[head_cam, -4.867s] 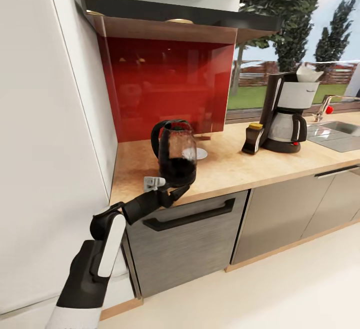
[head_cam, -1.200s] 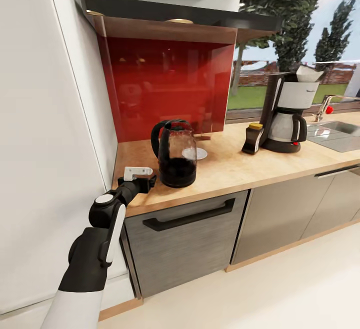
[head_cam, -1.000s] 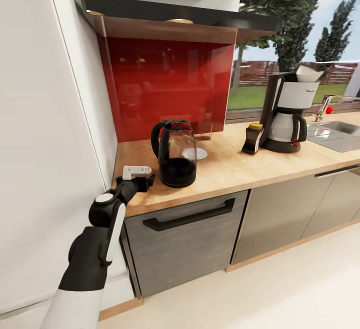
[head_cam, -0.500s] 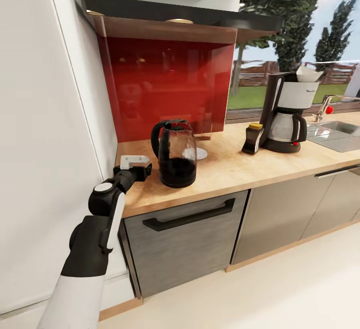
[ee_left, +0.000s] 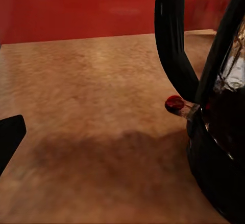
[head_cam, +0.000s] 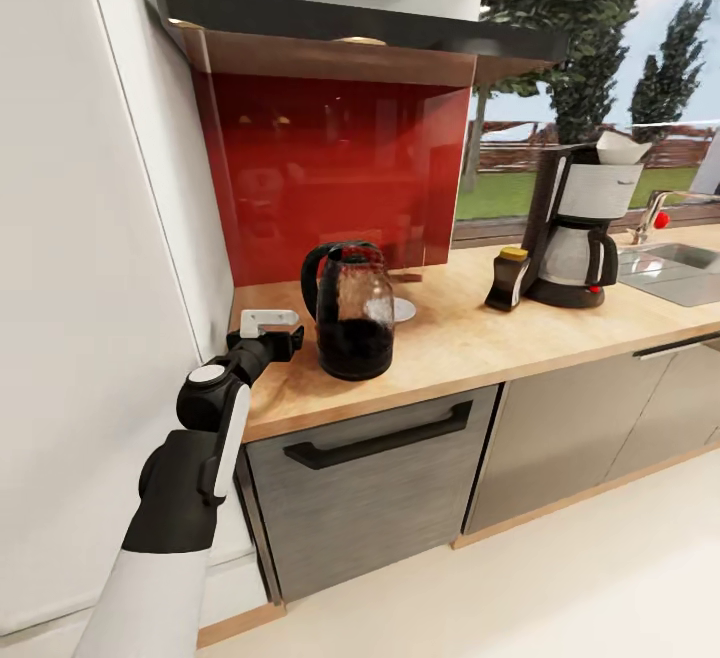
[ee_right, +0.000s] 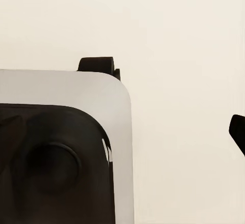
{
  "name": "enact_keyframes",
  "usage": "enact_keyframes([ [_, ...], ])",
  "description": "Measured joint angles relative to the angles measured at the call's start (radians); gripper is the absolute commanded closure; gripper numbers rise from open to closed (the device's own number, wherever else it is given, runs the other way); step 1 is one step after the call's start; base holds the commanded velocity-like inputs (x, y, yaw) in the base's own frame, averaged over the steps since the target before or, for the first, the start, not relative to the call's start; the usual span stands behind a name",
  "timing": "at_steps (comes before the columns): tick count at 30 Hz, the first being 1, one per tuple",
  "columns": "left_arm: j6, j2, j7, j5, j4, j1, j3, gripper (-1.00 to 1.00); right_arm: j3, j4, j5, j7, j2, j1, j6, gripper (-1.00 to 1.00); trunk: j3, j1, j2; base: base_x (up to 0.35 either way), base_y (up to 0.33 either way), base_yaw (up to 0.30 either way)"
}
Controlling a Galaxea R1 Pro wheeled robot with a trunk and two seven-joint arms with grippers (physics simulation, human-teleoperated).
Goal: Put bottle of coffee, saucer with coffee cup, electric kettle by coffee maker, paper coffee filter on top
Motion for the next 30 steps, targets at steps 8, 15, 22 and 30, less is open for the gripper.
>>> enact_keyframes([
  [8,0.0,0.0,0.0,0.0,0.0,0.0,0.0,-1.0,0.0,0.0,0.0,0.0,0.0,0.0,0.0,-1.0,0.0,0.0,0.0,0.074,0.0,0.0],
  [15,0.0,0.0,0.0,0.0,0.0,0.0,0.0,-1.0,0.0,0.0,0.0,0.0,0.0,0.0,0.0,-1.0,0.0,0.0,0.0,0.103,0.0,0.0],
  [22,0.0,0.0,0.0,0.001,0.0,0.0,0.001,-1.0,0.0,0.0,0.0,0.0,0.0,0.0,0.0,-1.0,0.0,0.0,0.0,0.079,0.0,0.0],
  [30,0.0,0.0,-0.001,0.002,0.0,0.0,0.0,-1.0,0.0,0.0,0.0,0.0,0.0,0.0,0.0,-1.0,0.0,0.0,0.0,0.037,0.0,0.0],
])
